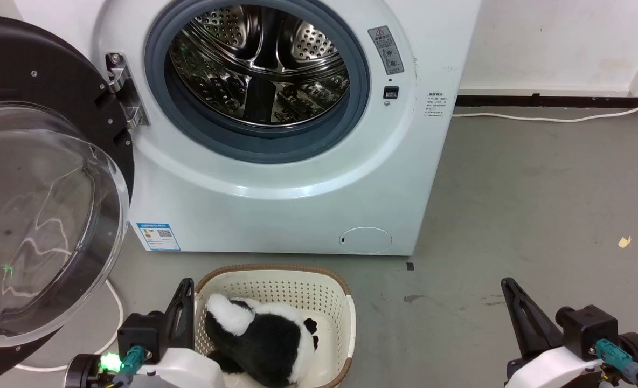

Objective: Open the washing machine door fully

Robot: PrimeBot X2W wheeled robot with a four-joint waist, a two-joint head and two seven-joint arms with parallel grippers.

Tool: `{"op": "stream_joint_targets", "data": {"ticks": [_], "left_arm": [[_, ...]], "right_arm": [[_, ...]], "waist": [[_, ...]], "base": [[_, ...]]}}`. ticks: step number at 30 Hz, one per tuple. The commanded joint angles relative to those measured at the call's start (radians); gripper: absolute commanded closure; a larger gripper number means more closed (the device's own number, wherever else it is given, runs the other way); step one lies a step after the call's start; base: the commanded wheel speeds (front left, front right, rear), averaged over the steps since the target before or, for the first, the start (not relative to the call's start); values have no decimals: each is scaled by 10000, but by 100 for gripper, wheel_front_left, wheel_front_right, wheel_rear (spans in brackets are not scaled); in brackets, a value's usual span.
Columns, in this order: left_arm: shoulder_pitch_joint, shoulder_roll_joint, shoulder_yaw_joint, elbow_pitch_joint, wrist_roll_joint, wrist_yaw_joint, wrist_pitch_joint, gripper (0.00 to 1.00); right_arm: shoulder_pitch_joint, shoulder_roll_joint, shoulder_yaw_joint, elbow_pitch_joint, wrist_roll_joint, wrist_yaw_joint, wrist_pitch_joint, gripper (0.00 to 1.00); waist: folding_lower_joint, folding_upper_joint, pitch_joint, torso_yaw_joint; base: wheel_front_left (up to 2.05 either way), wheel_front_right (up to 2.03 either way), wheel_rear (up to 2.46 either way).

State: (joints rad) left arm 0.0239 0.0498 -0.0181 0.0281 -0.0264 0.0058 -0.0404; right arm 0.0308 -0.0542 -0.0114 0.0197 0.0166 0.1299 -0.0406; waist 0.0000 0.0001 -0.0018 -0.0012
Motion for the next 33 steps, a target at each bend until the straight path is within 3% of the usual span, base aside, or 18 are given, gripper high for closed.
{"op": "stream_joint_targets", "data": {"ticks": [1,33], "left_arm": [[-128,5,34,-72,103,-34,53,100],[-239,5,181,-281,264,-58,404,100]], "right_arm": [[-174,34,30,-86,-68,7,53,100],[-308,40,114,-197,-166,8,406,100]], "waist": [[0,-1,1,1],[0,-1,18,12]], "base": [[0,0,0],[0,0,0]]}}
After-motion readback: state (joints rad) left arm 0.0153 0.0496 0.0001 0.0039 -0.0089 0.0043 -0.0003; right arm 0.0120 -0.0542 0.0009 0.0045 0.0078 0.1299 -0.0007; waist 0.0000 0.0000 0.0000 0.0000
